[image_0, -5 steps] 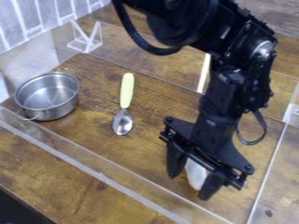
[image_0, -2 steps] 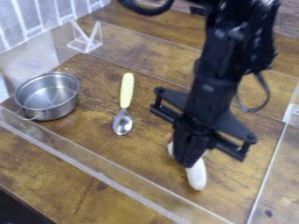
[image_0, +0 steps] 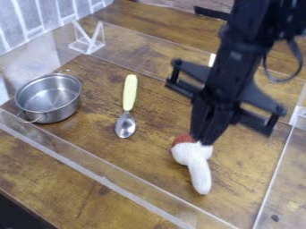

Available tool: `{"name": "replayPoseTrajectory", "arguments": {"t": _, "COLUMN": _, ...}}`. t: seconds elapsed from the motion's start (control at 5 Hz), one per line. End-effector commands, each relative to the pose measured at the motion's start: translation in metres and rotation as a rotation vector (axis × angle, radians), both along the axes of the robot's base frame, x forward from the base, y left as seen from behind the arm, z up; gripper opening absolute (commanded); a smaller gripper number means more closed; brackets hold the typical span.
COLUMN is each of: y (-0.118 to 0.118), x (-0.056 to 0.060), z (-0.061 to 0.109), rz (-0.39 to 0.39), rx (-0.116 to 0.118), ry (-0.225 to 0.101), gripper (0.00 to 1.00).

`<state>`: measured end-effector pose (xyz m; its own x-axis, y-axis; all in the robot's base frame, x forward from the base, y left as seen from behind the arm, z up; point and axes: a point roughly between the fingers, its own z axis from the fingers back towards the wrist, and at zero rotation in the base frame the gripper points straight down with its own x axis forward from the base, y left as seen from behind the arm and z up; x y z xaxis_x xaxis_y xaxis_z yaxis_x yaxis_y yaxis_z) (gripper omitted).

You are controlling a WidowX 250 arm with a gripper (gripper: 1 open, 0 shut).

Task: Put the mushroom in the silver pot

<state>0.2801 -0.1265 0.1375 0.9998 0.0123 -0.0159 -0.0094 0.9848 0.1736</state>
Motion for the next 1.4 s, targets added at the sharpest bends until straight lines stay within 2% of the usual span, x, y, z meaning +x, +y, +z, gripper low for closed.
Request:
{"name": "replayPoseTrajectory", "arguments": {"t": 0.0, "y": 0.009, "x": 0.008, "z": 0.027, "rz": 0.006, "rx": -0.031, "ry": -0.094, "gripper": 0.00}}
{"name": "replayPoseTrajectory", "arguments": {"t": 0.2, "y": 0.010, "x": 0.011, "z": 0.009, "rz": -0.014, "rx": -0.046, "ry": -0.085, "gripper": 1.00}}
{"name": "replayPoseTrajectory", "arguments": {"t": 0.4, "y": 0.011, "x": 0.010, "z": 0.007, "rz": -0.019, "rx": -0.046, "ry": -0.095, "gripper": 0.00}}
{"name": "replayPoseTrajectory", "arguments": {"t": 0.6, "y": 0.015, "x": 0.018, "z": -0.010, "rz": -0.030, "rx": -0.057, "ry": -0.095, "gripper": 1.00}}
{"name": "replayPoseTrajectory", "arguments": {"t": 0.8, "y": 0.019, "x": 0.027, "z": -0.027, "rz": -0.048, "rx": -0.065, "ry": -0.099, "gripper": 1.00}}
{"name": "replayPoseTrajectory", "arguments": {"t": 1.2, "y": 0.014, "x": 0.039, "z": -0.066, "rz": -0.030, "rx": -0.085, "ry": -0.100, "gripper": 1.00}}
